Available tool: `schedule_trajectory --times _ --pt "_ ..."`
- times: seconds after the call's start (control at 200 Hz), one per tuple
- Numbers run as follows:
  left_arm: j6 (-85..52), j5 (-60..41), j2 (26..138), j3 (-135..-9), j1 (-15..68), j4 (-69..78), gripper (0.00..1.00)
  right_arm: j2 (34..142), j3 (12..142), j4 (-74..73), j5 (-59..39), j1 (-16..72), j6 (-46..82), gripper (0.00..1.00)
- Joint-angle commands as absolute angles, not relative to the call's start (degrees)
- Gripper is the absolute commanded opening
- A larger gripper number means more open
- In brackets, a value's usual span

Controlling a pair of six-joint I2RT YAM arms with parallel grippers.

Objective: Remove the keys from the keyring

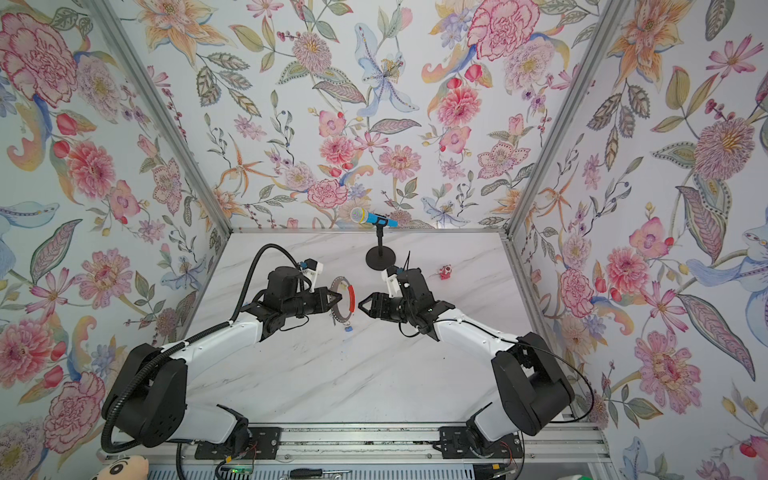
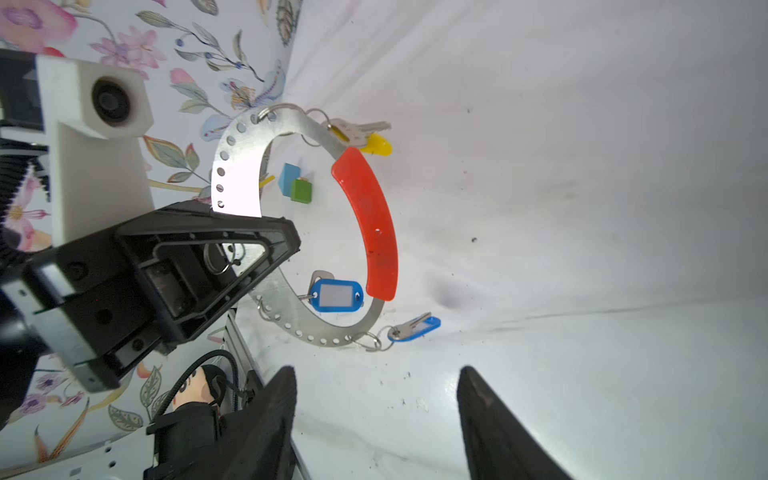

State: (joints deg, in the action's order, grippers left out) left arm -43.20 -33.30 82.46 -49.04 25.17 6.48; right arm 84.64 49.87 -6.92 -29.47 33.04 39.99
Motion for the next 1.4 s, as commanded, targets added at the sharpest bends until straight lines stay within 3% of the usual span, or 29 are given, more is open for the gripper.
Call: schedule_trajectory --times 0.0,0.26,0.425,0.956,1.036,1.291,1.391 --pt "-40.99 -40.68 80.74 -53.50 24.71 7.80 0.00 81.68 47.58 -15.99 -37.86 30.96 37.27 0.63" --pt "-51.65 -48.76 80.10 -54.80 24.75 22.72 0.00 80.59 47.97 -24.42 -43.47 28.22 40.96 0.58" --pt "-57.22 -52.66 79.59 -54.40 24.79 30.54 0.00 80.77 49.73 -25.28 -45.81 28.08 41.15 0.49" --pt "-63.34 -55.92 80.65 -53.44 24.70 37.34 0.04 77.92 49.78 -36.65 -50.90 28.21 47.22 0.00" --pt "-62.27 -54.84 80.34 -53.13 24.19 35.87 0.09 77.23 49.49 -36.26 -50.02 28.37 46.78 0.00" --pt "-59.74 -49.82 77.74 -52.17 21.25 30.82 0.55 76.19 50.39 -34.36 -48.78 28.04 46.20 0.00" --pt "-59.39 -47.63 75.64 -50.54 21.06 30.24 0.62 76.20 51.31 -32.08 -47.14 27.78 45.46 0.00"
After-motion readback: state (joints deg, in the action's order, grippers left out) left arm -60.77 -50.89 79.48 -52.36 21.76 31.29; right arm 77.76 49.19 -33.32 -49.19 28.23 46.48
